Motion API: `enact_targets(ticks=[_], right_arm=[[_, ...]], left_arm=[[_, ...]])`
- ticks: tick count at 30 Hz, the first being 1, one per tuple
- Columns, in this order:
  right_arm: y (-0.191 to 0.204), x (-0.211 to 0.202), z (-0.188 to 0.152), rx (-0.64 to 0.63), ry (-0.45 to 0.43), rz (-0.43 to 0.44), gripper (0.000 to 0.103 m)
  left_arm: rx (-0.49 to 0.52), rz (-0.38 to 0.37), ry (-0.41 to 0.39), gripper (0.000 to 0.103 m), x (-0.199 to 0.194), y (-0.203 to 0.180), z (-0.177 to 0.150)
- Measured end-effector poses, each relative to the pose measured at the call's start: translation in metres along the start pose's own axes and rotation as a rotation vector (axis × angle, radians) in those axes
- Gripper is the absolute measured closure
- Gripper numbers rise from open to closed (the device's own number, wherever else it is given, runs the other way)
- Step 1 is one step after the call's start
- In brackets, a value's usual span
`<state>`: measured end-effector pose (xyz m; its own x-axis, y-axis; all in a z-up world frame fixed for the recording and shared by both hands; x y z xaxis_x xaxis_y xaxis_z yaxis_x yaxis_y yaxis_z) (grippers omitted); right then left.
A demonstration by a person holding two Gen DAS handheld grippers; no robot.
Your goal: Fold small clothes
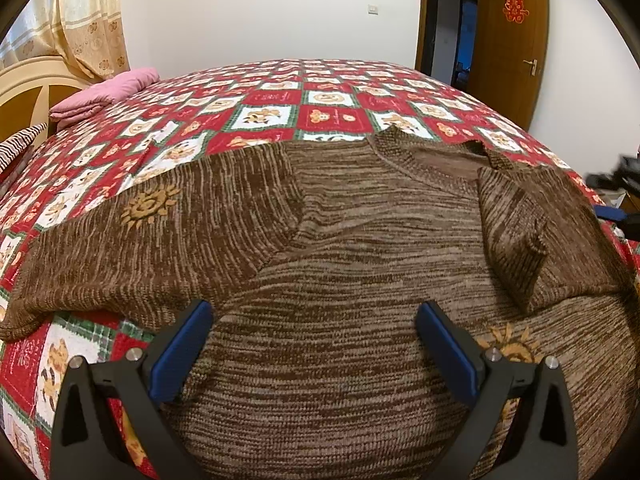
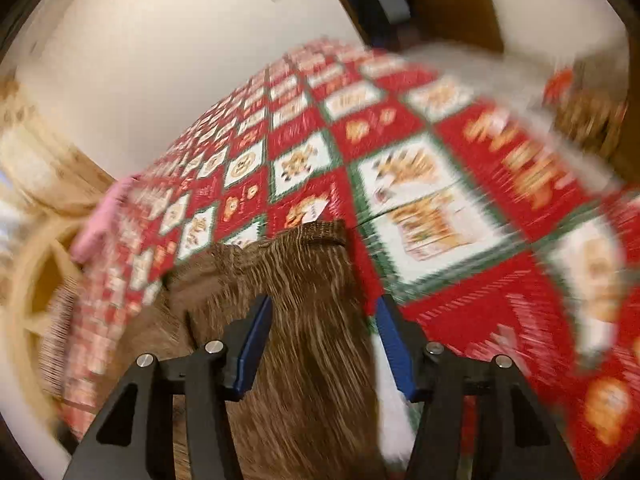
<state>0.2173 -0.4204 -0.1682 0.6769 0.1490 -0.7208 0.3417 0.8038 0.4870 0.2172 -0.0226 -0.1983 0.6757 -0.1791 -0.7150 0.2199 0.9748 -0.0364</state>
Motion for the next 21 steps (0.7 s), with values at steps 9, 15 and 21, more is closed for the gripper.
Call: enact_targets(ticks=[9, 15, 21], right_arm=[[0.008, 0.064, 0.032, 0.055, 0.155, 0.153, 0.087], [0.046, 0.016, 0.056, -0.330, -0.144, 0.051, 0.087], [-0.014, 0.015, 0.064, -0.323, -0.190, -0.313, 0.087]], left_arm=[[0.004, 0.004, 0.002, 0.000, 0.000, 0.000, -0.001], [0.007, 0.007, 0.004, 0.000, 0.000, 0.000, -0.001], [0.009, 0.008, 0.003, 0.000, 0.001, 0.000, -0.001]])
Point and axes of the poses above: each gripper's, at about its wrist camera, not at the fingertips, and x roughly the way its jaws point, y to its left, z to its top, the point moved 8 cm from there along x, roughly the way its jaws point, and after that the axes turned 2 degrees about -z, right-handed, at the moved point
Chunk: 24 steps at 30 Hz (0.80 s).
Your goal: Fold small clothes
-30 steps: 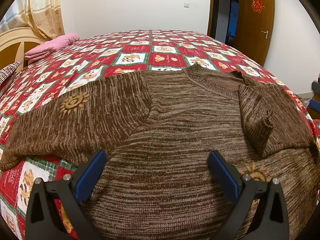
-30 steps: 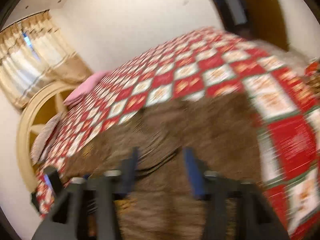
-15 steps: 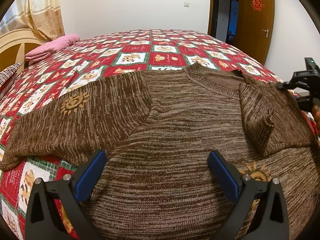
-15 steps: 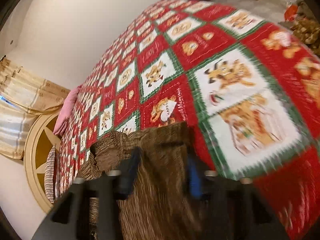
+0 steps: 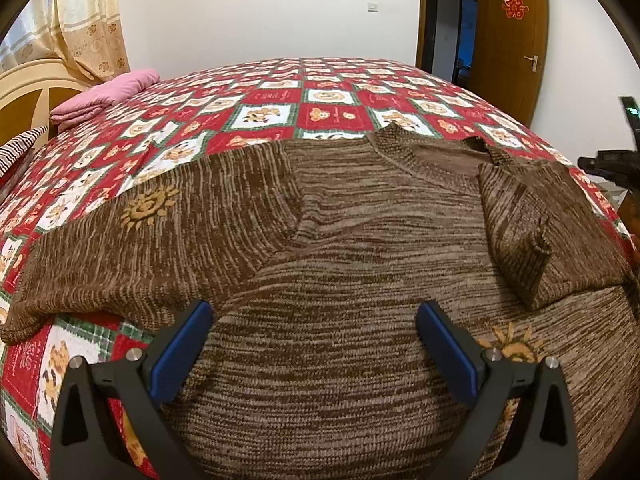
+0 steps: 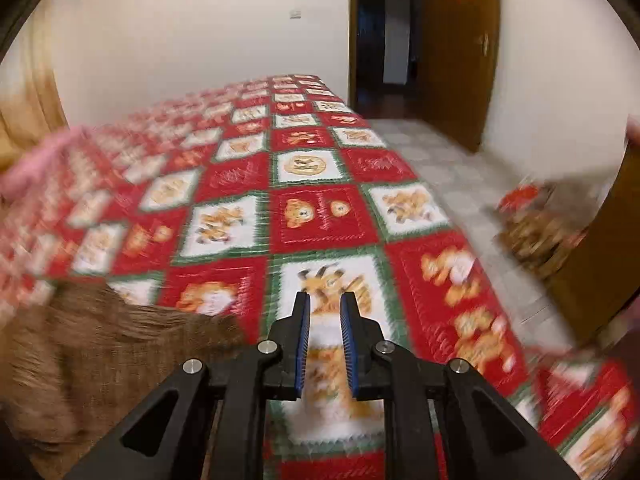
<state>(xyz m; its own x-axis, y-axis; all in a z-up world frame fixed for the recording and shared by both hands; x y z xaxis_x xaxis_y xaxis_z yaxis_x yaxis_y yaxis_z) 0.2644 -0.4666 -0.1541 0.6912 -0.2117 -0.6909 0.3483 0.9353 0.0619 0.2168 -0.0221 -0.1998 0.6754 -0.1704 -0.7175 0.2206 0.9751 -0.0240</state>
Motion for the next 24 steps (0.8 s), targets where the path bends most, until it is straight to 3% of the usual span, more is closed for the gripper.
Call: enact_targets(ticks=[1, 3, 5, 6, 11, 13, 15, 16, 17, 20, 24], right_arm=[[0.002, -0.008, -0.007, 0.055, 0.028, 0.090, 0.087], [0.007, -0.017, -0.019, 0.087, 0.069, 0.146, 0.081], [0.014, -0.027, -0.032, 0.093, 0.088, 0.187, 0.045], [0.014, -0.034, -0.039, 0.098, 0.088, 0.218, 0.040], [0.024, -0.050, -0.079, 0.108, 0.191, 0.322, 0.039], [0.030, -0.052, -0.101, 0.055, 0.255, 0.304, 0.039], [0.035, -0.056, -0.111, -0.008, 0.235, 0.262, 0.051], [0.040, -0.060, -0.116, -0.079, 0.223, 0.219, 0.075], [0.044, -0.062, -0.121, -0.109, 0.229, 0.204, 0.085], [0.050, -0.067, -0.127, -0.173, 0.231, 0.166, 0.092], [0.033, -0.071, -0.127, -0.212, 0.202, 0.043, 0.095]], left_arm=[[0.000, 0.000, 0.001, 0.000, 0.000, 0.000, 0.000], [0.000, -0.001, 0.000, 0.000, 0.000, 0.000, 0.000], [-0.001, -0.001, 0.001, 0.000, 0.000, 0.000, 0.000], [-0.001, -0.001, 0.001, 0.000, 0.000, 0.000, 0.000], [0.000, -0.001, 0.000, 0.000, 0.000, 0.000, 0.000], [-0.001, -0.001, 0.001, 0.000, 0.000, 0.000, 0.000], [0.000, -0.001, 0.001, 0.000, 0.000, 0.000, 0.000], [0.000, -0.001, 0.001, 0.000, 0.000, 0.000, 0.000], [0.000, -0.001, 0.001, 0.000, 0.000, 0.000, 0.000], [0.000, 0.000, 0.002, 0.000, 0.000, 0.000, -0.001], [0.003, 0.004, 0.003, 0.000, 0.000, 0.000, 0.000]])
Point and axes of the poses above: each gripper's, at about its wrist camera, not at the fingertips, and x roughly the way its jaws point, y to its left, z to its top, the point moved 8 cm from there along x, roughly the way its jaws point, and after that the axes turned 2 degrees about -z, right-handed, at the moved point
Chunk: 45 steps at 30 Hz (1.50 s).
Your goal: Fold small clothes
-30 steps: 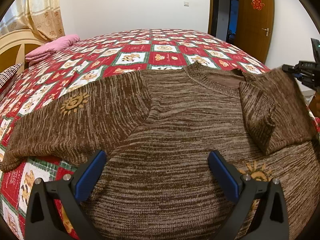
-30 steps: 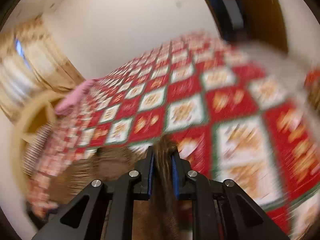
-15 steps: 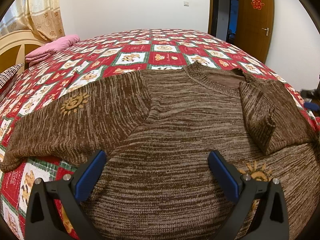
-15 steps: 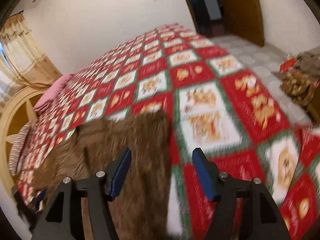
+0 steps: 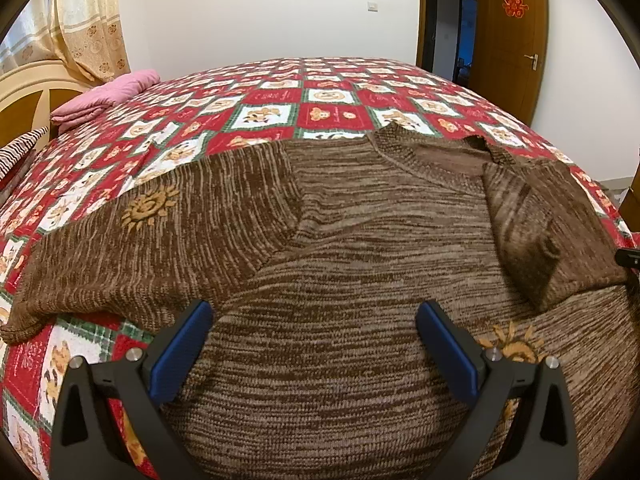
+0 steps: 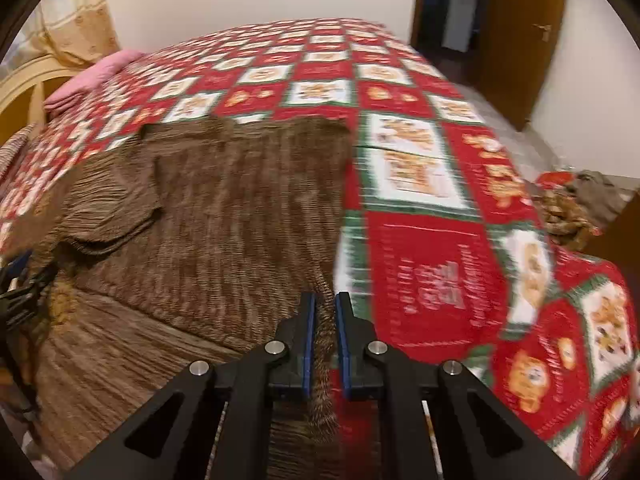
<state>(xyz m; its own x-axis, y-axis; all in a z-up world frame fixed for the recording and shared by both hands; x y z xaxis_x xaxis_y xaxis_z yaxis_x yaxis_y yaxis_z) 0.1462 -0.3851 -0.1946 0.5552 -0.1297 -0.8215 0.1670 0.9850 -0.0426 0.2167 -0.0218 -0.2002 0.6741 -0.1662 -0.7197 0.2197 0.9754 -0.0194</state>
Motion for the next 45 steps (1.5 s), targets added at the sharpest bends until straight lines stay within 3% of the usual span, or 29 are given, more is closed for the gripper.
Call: enact_targets(ticks=[3, 4, 5, 8, 12, 15, 17, 19, 20, 24, 27, 30, 32, 35, 37, 41, 45], right_arm=[[-0.020, 0.000, -0.005, 0.069, -0.001, -0.016, 0.095], [-0.027, -0.001, -0.005, 0.070, 0.000, -0.059, 0.100], [-0.042, 0.001, -0.009, 0.055, 0.015, -0.176, 0.100], [-0.059, -0.010, -0.014, 0.085, -0.001, -0.214, 0.100], [-0.038, -0.051, 0.001, 0.051, -0.166, -0.122, 0.099], [0.000, -0.059, 0.027, 0.063, -0.227, 0.035, 0.099], [0.029, -0.045, 0.045, 0.085, -0.210, 0.121, 0.099], [0.048, -0.028, 0.058, 0.100, -0.200, 0.156, 0.099], [0.056, -0.016, 0.063, 0.094, -0.195, 0.163, 0.099], [0.057, 0.031, 0.046, 0.036, -0.141, 0.051, 0.099], [0.046, 0.026, 0.042, 0.130, -0.179, 0.158, 0.099], [0.040, 0.030, 0.041, 0.180, -0.173, 0.211, 0.099], [0.043, 0.031, 0.042, 0.172, -0.176, 0.202, 0.099], [0.046, 0.030, 0.042, 0.157, -0.177, 0.185, 0.099], [0.046, 0.031, 0.042, 0.161, -0.178, 0.191, 0.099], [0.043, 0.032, 0.042, 0.182, -0.180, 0.217, 0.099], [0.042, 0.033, 0.042, 0.176, -0.181, 0.208, 0.099]], left_arm=[[0.007, 0.013, 0.007, 0.000, 0.000, 0.000, 0.000], [0.008, 0.016, 0.011, 0.000, 0.000, 0.000, 0.000], [0.011, 0.016, 0.016, 0.000, -0.001, 0.000, 0.001], [0.036, -0.019, 0.045, 0.000, -0.009, -0.008, 0.004], [0.121, -0.114, -0.057, 0.000, -0.039, -0.049, 0.030], [0.182, -0.148, -0.025, 0.000, -0.030, -0.084, 0.037], [0.205, -0.131, 0.018, 0.000, -0.013, -0.099, 0.036], [0.231, -0.016, 0.042, 0.000, 0.011, -0.099, 0.035], [0.213, 0.043, 0.071, 0.000, 0.022, -0.090, 0.036], [-0.064, -0.001, 0.149, 0.000, 0.029, -0.034, 0.039], [-0.207, 0.086, 0.130, 0.000, 0.018, 0.019, 0.033], [-0.253, 0.122, 0.116, 0.000, 0.006, 0.047, 0.023], [-0.233, 0.137, 0.101, 0.000, -0.003, 0.053, 0.018], [-0.164, 0.150, 0.052, 0.000, -0.022, 0.064, 0.015], [-0.170, 0.149, -0.017, 0.000, -0.044, 0.082, 0.017], [-0.286, 0.175, -0.138, 0.000, -0.080, 0.143, 0.022], [-0.431, 0.287, -0.219, 0.000, -0.104, 0.219, 0.019]])
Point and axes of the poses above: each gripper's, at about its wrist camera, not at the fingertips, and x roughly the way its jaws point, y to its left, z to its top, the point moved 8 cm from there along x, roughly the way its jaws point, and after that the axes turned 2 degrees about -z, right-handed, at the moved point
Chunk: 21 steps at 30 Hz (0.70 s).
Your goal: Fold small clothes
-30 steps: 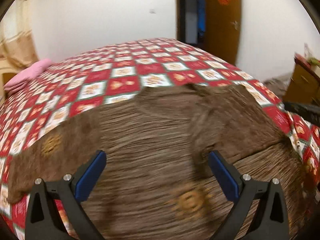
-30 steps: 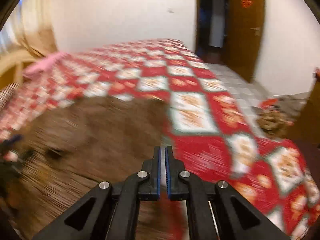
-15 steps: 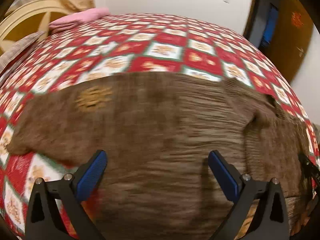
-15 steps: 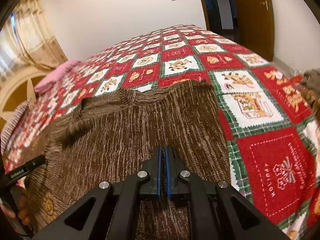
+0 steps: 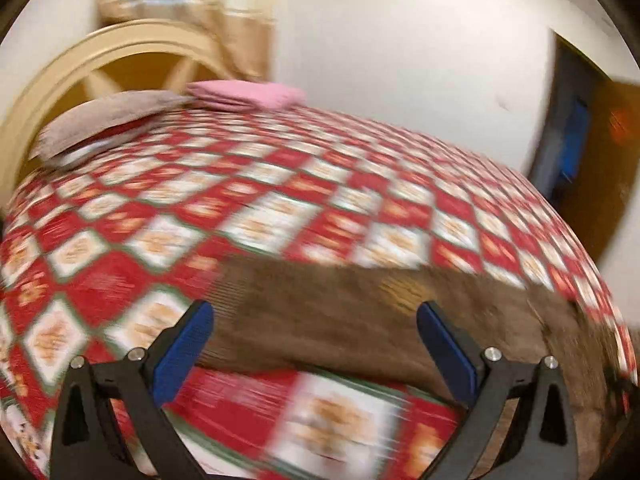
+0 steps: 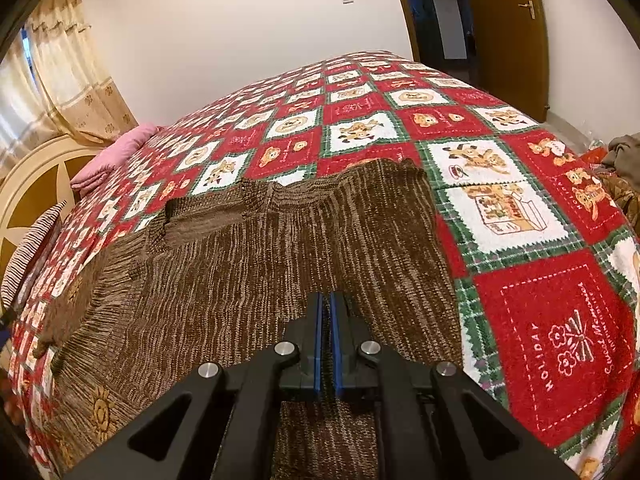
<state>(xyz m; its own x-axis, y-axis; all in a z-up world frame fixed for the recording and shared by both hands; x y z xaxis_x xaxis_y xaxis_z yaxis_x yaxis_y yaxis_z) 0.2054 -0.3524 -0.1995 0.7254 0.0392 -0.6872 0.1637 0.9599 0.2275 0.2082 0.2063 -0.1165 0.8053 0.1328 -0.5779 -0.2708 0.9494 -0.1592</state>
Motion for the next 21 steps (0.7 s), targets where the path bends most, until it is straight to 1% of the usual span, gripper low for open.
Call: enact_targets(ticks=[1, 2, 4, 5, 7, 8, 9, 11, 13, 14, 16, 17, 19, 21], right_arm=[[0.000, 0.000, 0.000, -0.004, -0.001, -0.005, 0.099], [0.000, 0.000, 0.000, -0.007, -0.001, -0.008, 0.099], [0.000, 0.000, 0.000, -0.009, -0.002, -0.012, 0.099], [0.000, 0.000, 0.000, -0.008, -0.002, -0.013, 0.099], [0.000, 0.000, 0.001, -0.008, -0.002, -0.013, 0.099], [0.000, 0.000, 0.000, -0.009, -0.002, -0.013, 0.099], [0.000, 0.000, 0.000, -0.011, -0.002, -0.015, 0.099], [0.001, 0.000, 0.000, -0.017, -0.003, -0.022, 0.099], [0.002, 0.000, 0.001, -0.022, -0.004, -0.027, 0.099], [0.001, 0.000, 0.001, -0.023, -0.004, -0.029, 0.099], [0.001, 0.000, 0.001, -0.021, -0.004, -0.027, 0.099], [0.001, 0.000, 0.001, -0.018, -0.004, -0.023, 0.099], [0.002, 0.000, 0.001, -0.014, -0.005, -0.020, 0.099], [0.001, 0.000, 0.001, -0.007, -0.006, -0.013, 0.099]], left_arm=[[-0.033, 0.024, 0.002, 0.000, 0.004, 0.016, 0.004], [-0.087, 0.047, 0.010, 0.002, 0.009, 0.039, 0.008], [-0.181, 0.068, 0.020, 0.008, 0.014, 0.071, 0.010], [-0.211, 0.068, 0.027, 0.010, 0.016, 0.080, 0.008], [-0.285, 0.037, 0.055, 0.012, 0.023, 0.096, 0.000], [-0.301, 0.029, 0.065, 0.018, 0.026, 0.098, -0.004], [-0.303, 0.024, 0.080, 0.022, 0.031, 0.096, -0.009], [-0.292, 0.008, 0.117, 0.026, 0.037, 0.092, -0.016], [-0.271, -0.030, 0.160, 0.026, 0.046, 0.074, -0.027], [-0.275, -0.050, 0.183, 0.025, 0.048, 0.066, -0.033], [-0.300, -0.089, 0.257, 0.015, 0.058, 0.054, -0.045], [-0.313, -0.093, 0.277, 0.011, 0.060, 0.053, -0.050], [-0.321, -0.055, 0.245, 0.010, 0.062, 0.051, -0.051], [-0.296, -0.033, 0.242, 0.011, 0.062, 0.045, -0.051]])
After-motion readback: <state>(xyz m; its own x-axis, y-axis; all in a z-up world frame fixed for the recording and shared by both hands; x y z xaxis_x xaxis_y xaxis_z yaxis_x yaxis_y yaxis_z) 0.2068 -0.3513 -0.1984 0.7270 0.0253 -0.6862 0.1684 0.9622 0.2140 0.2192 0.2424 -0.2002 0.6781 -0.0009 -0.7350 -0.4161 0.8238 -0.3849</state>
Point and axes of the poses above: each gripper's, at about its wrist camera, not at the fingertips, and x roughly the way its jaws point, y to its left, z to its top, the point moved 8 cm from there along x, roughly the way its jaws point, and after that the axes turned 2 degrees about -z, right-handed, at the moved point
